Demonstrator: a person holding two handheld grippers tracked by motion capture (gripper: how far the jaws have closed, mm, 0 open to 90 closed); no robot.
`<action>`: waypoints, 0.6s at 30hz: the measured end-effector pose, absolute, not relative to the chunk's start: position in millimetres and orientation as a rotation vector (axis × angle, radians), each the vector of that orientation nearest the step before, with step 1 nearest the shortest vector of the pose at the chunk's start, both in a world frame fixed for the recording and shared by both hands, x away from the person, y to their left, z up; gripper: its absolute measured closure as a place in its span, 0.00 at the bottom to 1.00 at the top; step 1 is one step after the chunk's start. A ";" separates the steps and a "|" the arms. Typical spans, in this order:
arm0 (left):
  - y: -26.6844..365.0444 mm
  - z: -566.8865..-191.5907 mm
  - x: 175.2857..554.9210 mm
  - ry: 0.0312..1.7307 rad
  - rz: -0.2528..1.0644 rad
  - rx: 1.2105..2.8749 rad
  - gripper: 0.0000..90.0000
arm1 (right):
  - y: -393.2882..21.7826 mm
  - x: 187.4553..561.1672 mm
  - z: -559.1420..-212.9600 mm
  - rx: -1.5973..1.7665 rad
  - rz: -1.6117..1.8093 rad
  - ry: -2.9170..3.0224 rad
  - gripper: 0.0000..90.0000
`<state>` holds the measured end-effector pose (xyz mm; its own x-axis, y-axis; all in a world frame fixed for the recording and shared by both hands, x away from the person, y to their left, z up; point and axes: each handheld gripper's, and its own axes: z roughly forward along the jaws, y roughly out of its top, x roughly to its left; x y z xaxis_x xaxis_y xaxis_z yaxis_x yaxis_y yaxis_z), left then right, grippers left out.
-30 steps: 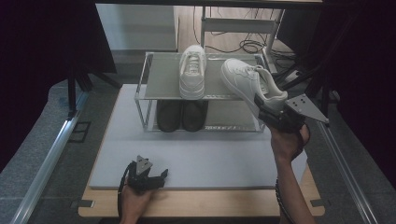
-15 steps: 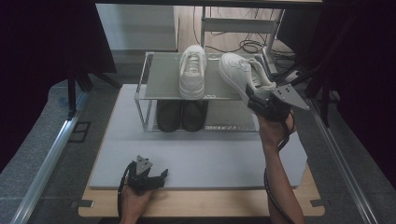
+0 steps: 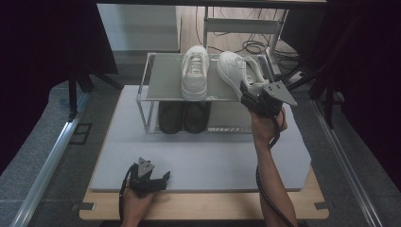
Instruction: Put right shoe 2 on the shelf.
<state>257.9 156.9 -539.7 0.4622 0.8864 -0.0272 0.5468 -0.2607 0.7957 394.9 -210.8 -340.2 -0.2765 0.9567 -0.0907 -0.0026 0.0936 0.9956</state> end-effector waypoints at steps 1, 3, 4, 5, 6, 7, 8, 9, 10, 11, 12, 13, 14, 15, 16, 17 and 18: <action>156.9 -539.7 257.9 1.196 0.560 1.942 0.13 | -209.3 396.6 -340.9 1.006 1.336 1.461 0.30; 156.9 -539.6 257.9 1.197 0.560 1.944 0.13 | -205.7 399.7 -342.3 1.018 1.330 1.456 0.30; 157.0 -539.5 257.8 1.197 0.559 1.946 0.13 | -203.9 401.2 -343.2 1.022 1.325 1.454 0.30; 157.0 -539.6 257.8 1.197 0.560 1.945 0.13 | -202.0 402.6 -344.2 1.027 1.322 1.452 0.30; 157.0 -539.5 257.8 1.197 0.559 1.946 0.13 | -200.3 404.2 -345.1 1.028 1.319 1.449 0.30; 156.9 -539.7 257.9 1.196 0.560 1.943 0.13 | -198.8 405.6 -346.1 1.031 1.316 1.447 0.30; 157.0 -539.5 257.8 1.198 0.559 1.946 0.13 | -197.7 407.0 -347.1 1.034 1.312 1.446 0.29; 157.0 -539.6 257.8 1.197 0.560 1.944 0.13 | -196.7 408.6 -348.0 1.036 1.311 1.443 0.29; 157.0 -539.5 257.8 1.198 0.559 1.946 0.13 | -195.9 409.9 -348.7 1.040 1.305 1.442 0.29; 157.0 -539.5 257.8 1.197 0.559 1.946 0.13 | -195.2 411.6 -349.6 1.040 1.306 1.437 0.29; 156.9 -539.7 257.9 1.196 0.560 1.943 0.13 | -194.6 413.1 -350.3 1.046 1.306 1.432 0.29; 157.0 -539.5 257.8 1.197 0.559 1.946 0.13 | -194.4 414.9 -350.7 1.051 1.306 1.431 0.29; 157.0 -539.7 257.9 1.195 0.560 1.944 0.13 | -194.0 416.6 -351.1 1.056 1.306 1.430 0.29; 156.9 -539.7 257.9 1.196 0.560 1.943 0.13 | -193.5 418.3 -351.5 1.060 1.302 1.429 0.29; 156.9 -539.7 257.9 1.196 0.560 1.943 0.13 | -192.8 420.0 -351.9 1.062 1.301 1.429 0.29; 156.9 -539.7 257.9 1.196 0.560 1.943 0.13 | -192.0 421.6 -352.2 1.067 1.300 1.427 0.29; 156.9 -539.6 257.8 1.197 0.560 1.945 0.13 | -191.3 423.0 -352.6 1.068 1.297 1.428 0.29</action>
<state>257.8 156.9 -539.6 0.4621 0.8865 -0.0264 0.5479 -0.2620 0.7944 423.0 -191.3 -352.6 -0.2192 0.9733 -0.0684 0.0257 0.0758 0.9968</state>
